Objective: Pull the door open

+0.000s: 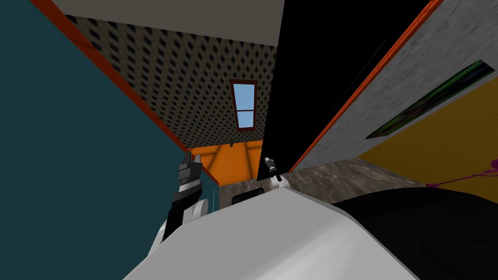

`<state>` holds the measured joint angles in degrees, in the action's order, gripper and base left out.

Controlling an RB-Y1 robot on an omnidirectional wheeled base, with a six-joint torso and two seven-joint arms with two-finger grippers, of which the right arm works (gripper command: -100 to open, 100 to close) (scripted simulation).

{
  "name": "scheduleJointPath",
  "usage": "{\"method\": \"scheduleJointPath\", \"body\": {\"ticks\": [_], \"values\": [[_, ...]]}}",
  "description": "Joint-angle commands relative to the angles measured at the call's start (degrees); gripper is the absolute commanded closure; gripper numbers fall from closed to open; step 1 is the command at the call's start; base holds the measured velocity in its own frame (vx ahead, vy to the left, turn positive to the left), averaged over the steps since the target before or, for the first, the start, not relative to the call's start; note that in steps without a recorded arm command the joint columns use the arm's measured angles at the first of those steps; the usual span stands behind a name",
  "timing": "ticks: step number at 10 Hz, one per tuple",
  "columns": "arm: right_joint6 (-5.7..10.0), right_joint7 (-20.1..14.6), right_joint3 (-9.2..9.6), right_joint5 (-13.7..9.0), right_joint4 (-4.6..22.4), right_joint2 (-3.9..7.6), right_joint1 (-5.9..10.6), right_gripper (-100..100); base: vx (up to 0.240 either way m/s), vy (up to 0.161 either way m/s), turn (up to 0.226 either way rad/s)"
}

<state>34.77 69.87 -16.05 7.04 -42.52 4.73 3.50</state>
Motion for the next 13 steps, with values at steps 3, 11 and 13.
{"method": "scheduleJointPath", "body": {"ticks": [3,11,13], "values": [[-1.80,0.0,-1.49,-2.4,1.2,1.11,-0.32,100,-0.014,0.002,0.013],[-4.70,-0.4,-1.92,-5.6,1.2,1.39,-0.32,100,-0.011,0.001,0.009],[-7.37,-0.9,-2.38,-8.0,1.3,1.68,-0.32,100,-0.021,0.009,0.008]]}}
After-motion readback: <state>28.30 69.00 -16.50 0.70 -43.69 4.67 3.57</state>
